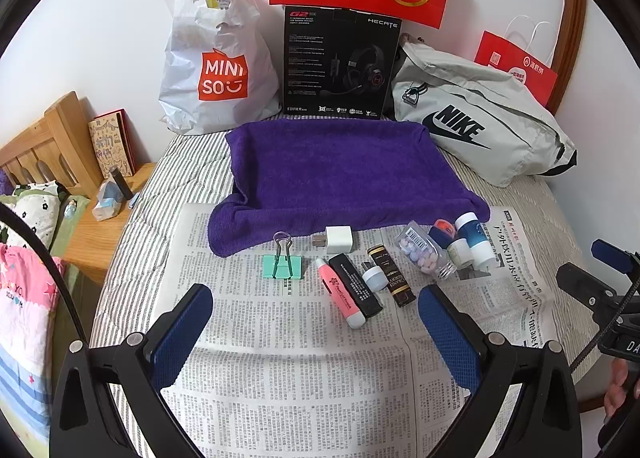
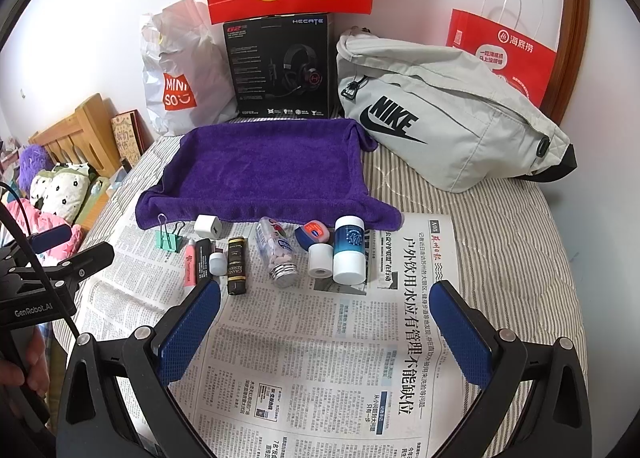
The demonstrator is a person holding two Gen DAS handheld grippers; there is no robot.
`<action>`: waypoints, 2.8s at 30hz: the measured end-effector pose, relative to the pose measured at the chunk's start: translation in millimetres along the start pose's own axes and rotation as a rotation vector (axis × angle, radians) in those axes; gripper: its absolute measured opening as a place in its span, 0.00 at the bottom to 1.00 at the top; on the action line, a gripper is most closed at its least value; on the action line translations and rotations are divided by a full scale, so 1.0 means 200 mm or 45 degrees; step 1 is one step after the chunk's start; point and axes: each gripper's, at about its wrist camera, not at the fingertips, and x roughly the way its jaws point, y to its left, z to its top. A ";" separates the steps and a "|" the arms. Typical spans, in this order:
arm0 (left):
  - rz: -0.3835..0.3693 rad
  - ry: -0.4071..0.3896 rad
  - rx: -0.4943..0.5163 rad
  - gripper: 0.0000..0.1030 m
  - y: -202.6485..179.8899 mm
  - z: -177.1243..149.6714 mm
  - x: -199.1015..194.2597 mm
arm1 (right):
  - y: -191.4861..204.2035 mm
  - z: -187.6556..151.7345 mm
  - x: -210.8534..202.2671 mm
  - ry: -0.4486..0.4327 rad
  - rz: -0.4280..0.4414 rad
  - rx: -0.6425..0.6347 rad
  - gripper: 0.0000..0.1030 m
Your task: Organize rigid objects
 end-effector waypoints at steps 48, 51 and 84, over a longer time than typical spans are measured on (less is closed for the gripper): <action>0.021 0.194 0.013 0.87 0.25 0.02 0.77 | -0.18 -0.05 0.46 0.241 -0.061 0.060 1.00; 0.005 0.190 0.022 0.85 0.24 0.02 0.79 | -0.19 -0.05 0.49 0.257 -0.067 0.065 1.00; -0.047 0.152 0.125 0.38 0.19 -0.01 0.77 | -0.24 0.14 0.87 0.272 0.005 0.028 0.72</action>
